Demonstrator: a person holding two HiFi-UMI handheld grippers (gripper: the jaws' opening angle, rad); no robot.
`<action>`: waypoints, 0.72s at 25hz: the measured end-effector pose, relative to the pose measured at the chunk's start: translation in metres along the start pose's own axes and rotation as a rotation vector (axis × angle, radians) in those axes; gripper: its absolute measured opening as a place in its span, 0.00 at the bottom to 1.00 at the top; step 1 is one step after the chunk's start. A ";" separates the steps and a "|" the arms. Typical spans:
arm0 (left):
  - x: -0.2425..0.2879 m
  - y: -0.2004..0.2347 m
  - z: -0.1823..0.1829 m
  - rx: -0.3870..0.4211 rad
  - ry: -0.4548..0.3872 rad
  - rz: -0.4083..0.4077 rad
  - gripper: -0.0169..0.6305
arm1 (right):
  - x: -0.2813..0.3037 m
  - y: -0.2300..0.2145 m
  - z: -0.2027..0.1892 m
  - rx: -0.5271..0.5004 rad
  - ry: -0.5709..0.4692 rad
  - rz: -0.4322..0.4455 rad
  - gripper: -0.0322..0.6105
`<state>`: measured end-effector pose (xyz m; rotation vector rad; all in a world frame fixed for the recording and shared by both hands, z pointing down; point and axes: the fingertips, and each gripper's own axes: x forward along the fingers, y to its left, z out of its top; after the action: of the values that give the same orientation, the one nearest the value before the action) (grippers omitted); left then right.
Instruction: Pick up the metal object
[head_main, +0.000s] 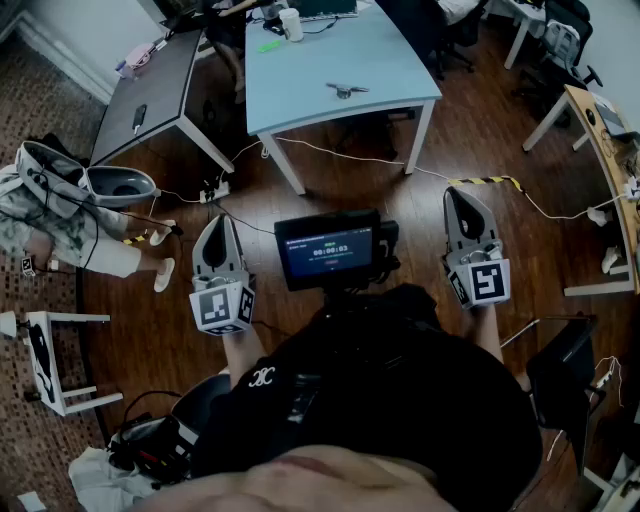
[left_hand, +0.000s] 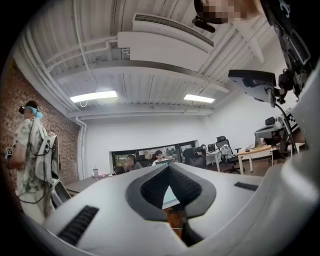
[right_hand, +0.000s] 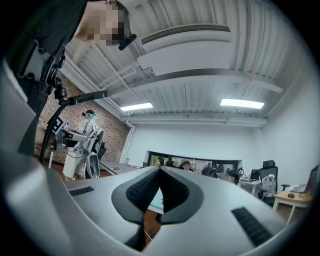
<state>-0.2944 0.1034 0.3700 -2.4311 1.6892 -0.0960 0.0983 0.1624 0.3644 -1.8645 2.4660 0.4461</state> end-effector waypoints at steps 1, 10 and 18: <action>0.000 -0.001 -0.001 -0.001 0.001 -0.004 0.04 | -0.001 -0.002 -0.001 0.010 0.004 -0.009 0.02; 0.009 0.005 -0.009 -0.011 -0.012 -0.014 0.04 | 0.007 0.000 -0.009 0.014 0.013 -0.024 0.02; 0.052 0.007 -0.025 -0.007 0.005 0.006 0.04 | 0.052 -0.027 -0.035 0.031 -0.004 -0.015 0.02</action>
<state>-0.2865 0.0497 0.3912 -2.4324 1.7019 -0.0957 0.1148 0.0981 0.3828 -1.8678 2.4405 0.4084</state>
